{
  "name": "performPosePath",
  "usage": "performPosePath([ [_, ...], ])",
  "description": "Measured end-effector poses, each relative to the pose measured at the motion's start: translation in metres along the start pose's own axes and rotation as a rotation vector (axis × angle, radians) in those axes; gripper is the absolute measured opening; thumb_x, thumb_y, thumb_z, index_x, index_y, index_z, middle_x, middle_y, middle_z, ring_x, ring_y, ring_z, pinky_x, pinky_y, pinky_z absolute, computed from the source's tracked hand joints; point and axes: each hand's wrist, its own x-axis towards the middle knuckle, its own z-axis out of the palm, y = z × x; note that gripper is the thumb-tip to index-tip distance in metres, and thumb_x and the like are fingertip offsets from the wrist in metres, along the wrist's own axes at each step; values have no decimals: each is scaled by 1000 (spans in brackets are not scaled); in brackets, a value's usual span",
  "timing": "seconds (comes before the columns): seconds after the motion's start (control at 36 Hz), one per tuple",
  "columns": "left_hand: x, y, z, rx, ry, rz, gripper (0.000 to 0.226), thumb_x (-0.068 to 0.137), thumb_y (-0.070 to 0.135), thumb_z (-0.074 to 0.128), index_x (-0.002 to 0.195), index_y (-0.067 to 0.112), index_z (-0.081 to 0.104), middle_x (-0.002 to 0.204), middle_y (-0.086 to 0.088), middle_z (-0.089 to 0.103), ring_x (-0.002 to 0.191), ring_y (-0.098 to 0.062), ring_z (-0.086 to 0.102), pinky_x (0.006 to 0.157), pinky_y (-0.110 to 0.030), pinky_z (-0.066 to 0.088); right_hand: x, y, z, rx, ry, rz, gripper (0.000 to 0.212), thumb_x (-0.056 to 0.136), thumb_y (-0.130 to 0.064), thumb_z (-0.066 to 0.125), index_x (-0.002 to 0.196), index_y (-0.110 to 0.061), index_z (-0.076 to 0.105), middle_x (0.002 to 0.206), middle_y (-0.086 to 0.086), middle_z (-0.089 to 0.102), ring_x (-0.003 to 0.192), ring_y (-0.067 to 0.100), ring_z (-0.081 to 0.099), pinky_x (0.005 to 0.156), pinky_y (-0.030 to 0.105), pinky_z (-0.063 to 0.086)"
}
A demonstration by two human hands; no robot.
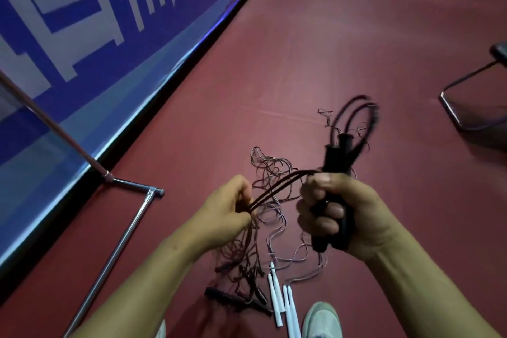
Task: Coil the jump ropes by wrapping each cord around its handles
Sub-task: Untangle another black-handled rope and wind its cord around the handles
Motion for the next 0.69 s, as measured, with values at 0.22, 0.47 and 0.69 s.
performPosePath([
  [0.22,7,-16,-1,389,-22,-125,16,92,9,45,87,16,58,77,0,61,68,-17,51,61,-32,43,1,12,-14,-314,382,99,21,84,-19,77,76,-10,59,61,9,44,49,19,42,48,27,38],
  [0.47,-2,20,29,519,-105,311,21,100,23,35,93,22,55,87,4,58,83,-18,58,74,-35,48,14,35,6,-300,465,174,28,77,-36,79,81,-12,63,62,5,53,48,15,46,47,25,38],
  [0.69,-6,23,17,402,-36,212,19,97,24,62,79,25,56,63,11,55,58,5,51,54,-10,34,21,22,7,61,675,-24,18,70,-17,74,79,-7,62,57,4,47,41,13,42,44,24,37],
])
